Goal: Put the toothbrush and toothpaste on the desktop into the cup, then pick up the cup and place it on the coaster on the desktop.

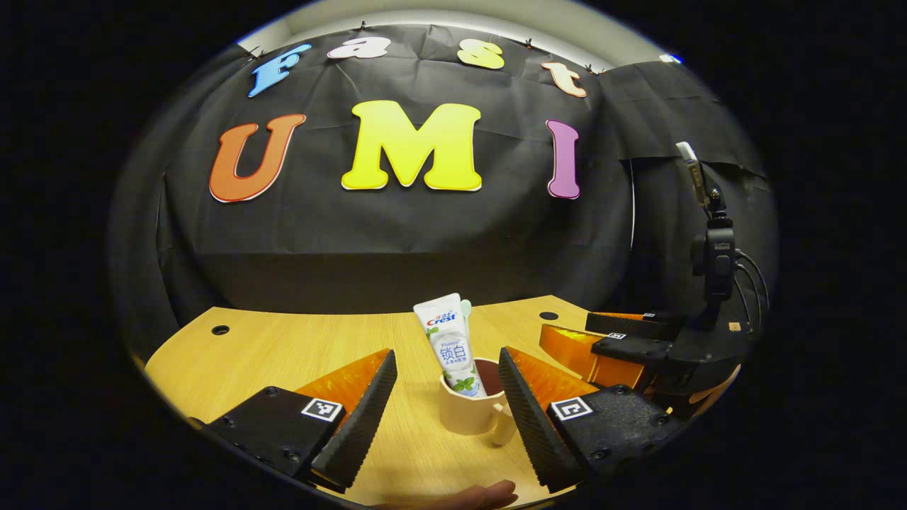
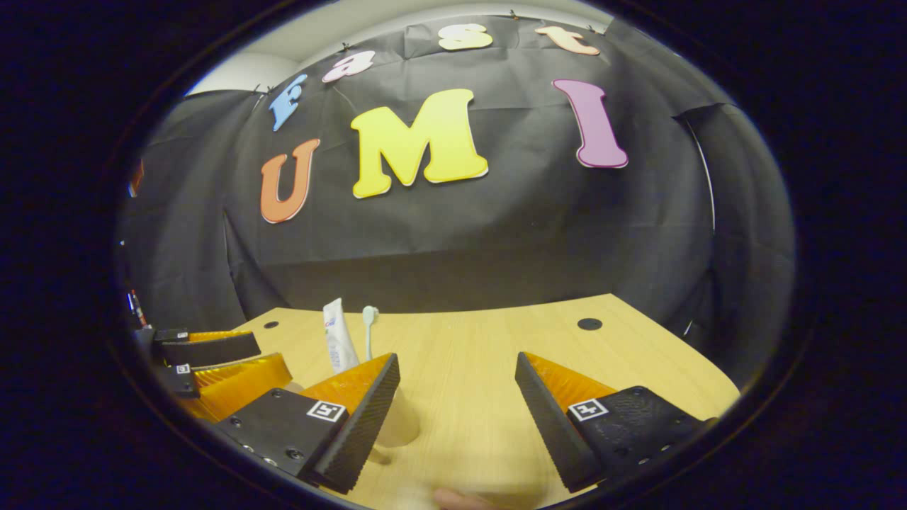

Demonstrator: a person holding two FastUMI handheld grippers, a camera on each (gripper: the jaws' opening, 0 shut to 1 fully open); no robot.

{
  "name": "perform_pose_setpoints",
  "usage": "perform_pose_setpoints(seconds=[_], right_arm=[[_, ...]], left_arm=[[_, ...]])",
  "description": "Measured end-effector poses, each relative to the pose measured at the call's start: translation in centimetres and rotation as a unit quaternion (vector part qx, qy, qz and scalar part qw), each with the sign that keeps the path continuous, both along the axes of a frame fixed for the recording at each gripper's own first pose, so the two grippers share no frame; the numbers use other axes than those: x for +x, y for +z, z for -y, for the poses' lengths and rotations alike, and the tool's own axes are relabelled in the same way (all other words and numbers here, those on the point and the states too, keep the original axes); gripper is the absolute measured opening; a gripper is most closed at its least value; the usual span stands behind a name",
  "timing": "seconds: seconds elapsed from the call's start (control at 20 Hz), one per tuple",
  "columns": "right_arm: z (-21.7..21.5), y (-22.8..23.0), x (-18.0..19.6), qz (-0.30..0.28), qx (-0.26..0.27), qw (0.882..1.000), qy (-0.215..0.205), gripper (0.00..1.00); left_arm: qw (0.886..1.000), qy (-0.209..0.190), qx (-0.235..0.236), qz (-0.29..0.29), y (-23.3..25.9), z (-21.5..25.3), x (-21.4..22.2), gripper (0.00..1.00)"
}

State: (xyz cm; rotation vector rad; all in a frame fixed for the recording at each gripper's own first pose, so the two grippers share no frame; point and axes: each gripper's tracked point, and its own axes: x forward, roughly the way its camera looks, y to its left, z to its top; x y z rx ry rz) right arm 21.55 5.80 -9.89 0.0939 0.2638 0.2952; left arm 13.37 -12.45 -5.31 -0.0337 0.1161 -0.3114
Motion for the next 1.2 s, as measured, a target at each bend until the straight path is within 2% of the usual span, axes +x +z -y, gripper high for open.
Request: perform_pose_setpoints(seconds=[0.2,0.4,0.65,0.8,0.85,0.95,1.0,1.2], right_arm=[[-2.1,-1.3,-1.7,-0.021,-0.023,0.999,0.007,0.97],[-4.5,-2.0,-2.7,-0.057,-0.034,0.997,0.027,0.97],[-6.6,-3.4,-3.3,-0.121,-0.09,0.987,0.058,0.97],[-7.5,-5.3,-3.6,-0.199,-0.144,0.966,0.077,0.98],[-7.6,-5.8,-3.4,-0.225,-0.156,0.959,0.075,0.94],[-7.9,-6.9,-2.9,-0.268,-0.179,0.944,0.066,0.98],[-8.0,-7.8,-2.6,-0.289,-0.188,0.937,0.058,0.95],[-8.8,-11.5,-3.2,-0.385,-0.193,0.901,0.044,0.98]], left_arm=[[1.0,0.017,0.018,-0.008,-1.4,-3.7,-2.3,0.92],[1.0,0.018,0.0,-0.015,-2.6,-5.9,-4.6,0.92],[0.999,0.031,0.023,0.008,-2.8,-8.2,-6.8,0.92],[0.999,0.033,0.017,0.012,-3.1,-9.5,-7.8,0.92],[0.999,0.031,0.015,0.012,-3.2,-9.8,-8.1,0.92],[0.999,0.038,0.009,0.014,-3.2,-10.9,-8.2,0.92],[0.999,0.04,0.005,0.016,-3.2,-11.4,-8.4,0.92],[0.999,0.046,-0.006,0.01,-3.8,-13.0,-8.6,0.92]])
